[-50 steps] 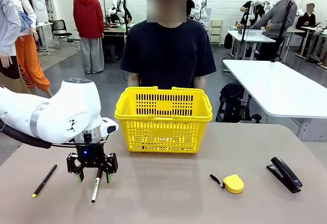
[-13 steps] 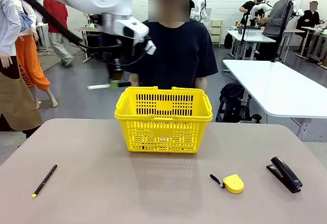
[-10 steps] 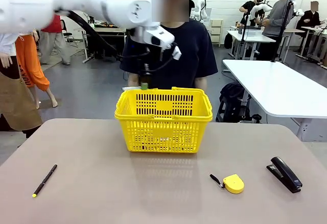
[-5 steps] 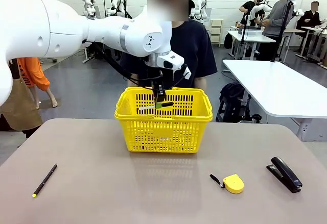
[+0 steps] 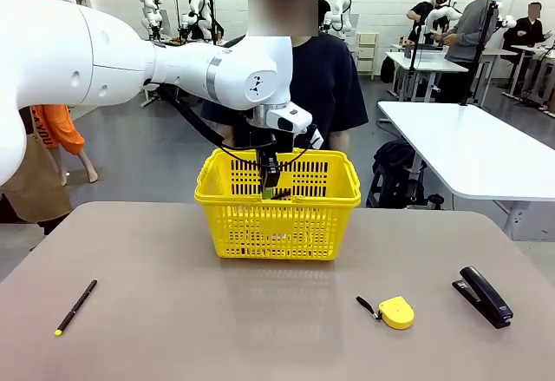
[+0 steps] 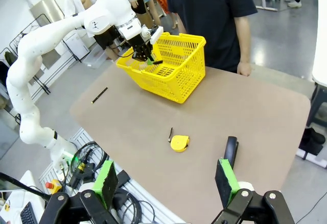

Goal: Place the items the person wants into the basket.
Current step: Pick up the item the person points to and place it in the Market Basket.

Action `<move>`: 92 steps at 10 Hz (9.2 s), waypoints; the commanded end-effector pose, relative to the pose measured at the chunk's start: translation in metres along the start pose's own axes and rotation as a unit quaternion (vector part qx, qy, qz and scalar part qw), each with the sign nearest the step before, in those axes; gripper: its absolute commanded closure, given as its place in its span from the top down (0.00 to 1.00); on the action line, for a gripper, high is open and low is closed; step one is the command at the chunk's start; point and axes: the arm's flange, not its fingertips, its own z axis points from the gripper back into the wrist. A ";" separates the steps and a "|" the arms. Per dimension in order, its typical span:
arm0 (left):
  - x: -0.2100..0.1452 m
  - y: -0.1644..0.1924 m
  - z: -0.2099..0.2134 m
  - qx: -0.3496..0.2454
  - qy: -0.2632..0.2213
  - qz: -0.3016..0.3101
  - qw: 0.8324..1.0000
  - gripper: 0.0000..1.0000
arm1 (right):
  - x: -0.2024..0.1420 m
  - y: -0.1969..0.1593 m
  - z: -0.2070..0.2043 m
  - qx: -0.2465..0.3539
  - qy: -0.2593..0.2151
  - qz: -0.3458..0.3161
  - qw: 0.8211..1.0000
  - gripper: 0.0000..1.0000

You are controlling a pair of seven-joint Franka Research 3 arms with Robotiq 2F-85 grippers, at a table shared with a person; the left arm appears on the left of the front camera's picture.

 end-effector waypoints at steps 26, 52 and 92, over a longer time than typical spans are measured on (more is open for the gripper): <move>-0.393 -0.188 0.110 0.039 -0.094 0.214 0.972 1.00 | 0.001 -0.001 -0.003 0.010 -0.007 0.007 1.000 1.00; -0.691 -0.153 0.184 0.011 -0.467 0.118 0.876 1.00 | 0.001 -0.001 -0.003 0.010 -0.007 0.007 1.000 1.00; -0.691 -0.153 0.184 0.011 -0.467 0.118 0.876 1.00 | -0.037 0.035 -0.483 -0.299 0.393 -0.105 0.863 1.00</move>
